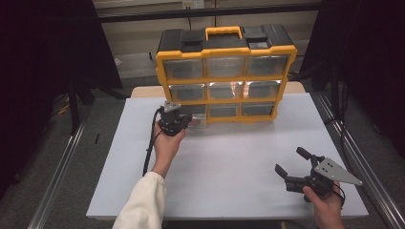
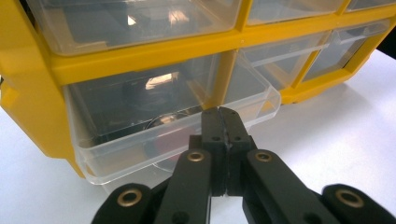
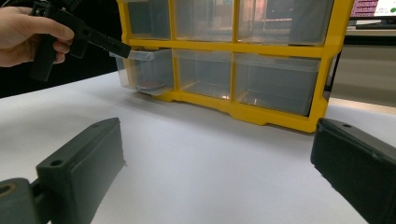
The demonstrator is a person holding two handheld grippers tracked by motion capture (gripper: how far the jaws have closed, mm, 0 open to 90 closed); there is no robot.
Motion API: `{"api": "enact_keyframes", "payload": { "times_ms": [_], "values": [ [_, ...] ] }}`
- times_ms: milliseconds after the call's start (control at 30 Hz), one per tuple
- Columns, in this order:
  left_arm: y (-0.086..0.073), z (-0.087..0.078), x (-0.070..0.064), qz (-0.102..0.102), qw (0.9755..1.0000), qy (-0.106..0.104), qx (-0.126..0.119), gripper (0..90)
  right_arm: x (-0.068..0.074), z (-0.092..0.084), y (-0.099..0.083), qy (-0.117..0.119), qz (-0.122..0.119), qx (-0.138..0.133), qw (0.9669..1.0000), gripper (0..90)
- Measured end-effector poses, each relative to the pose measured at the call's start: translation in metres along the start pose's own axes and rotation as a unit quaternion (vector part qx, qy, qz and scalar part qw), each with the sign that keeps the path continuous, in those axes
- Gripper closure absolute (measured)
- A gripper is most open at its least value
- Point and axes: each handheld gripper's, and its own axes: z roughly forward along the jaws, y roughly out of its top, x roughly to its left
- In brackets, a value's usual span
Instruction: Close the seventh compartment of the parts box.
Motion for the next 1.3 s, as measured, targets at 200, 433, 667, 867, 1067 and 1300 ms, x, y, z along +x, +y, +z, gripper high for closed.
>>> {"api": "enact_keyframes", "payload": {
  "times_ms": [200, 433, 667, 867, 1067, 1300],
  "values": [
    [-0.001, 0.001, 0.0, 0.007, 1.0, 0.002, 0.004, 90.0, 0.0, 0.0, 0.0, 0.0, 0.0, 0.0, 1.0, 2.0],
    [-0.001, 0.004, 0.0, 0.005, 1.0, 0.003, 0.002, 90.0, 0.0, 0.0, 0.0, 0.001, -0.001, 0.0, 1.0, 2.0],
    [-0.001, 0.007, 0.0, -0.001, 1.0, 0.008, -0.005, 90.0, -0.001, 0.0, 0.0, 0.0, 0.001, -0.001, 1.0, 2.0],
    [-0.001, 0.008, 0.001, -0.002, 0.9999, 0.011, -0.006, 90.0, 0.0, 0.0, 0.0, 0.0, 0.001, -0.001, 1.0, 2.0],
    [0.0, 0.011, 0.002, -0.001, 0.9998, 0.016, -0.01, 90.0, -0.001, 0.0, 0.0, 0.002, -0.002, 0.0, 1.0, 2.0],
    [0.001, 0.013, 0.003, -0.001, 0.9997, 0.019, -0.012, 90.0, -0.001, -0.001, 0.0, -0.001, 0.001, 0.001, 1.0, 2.0]
  ]
}}
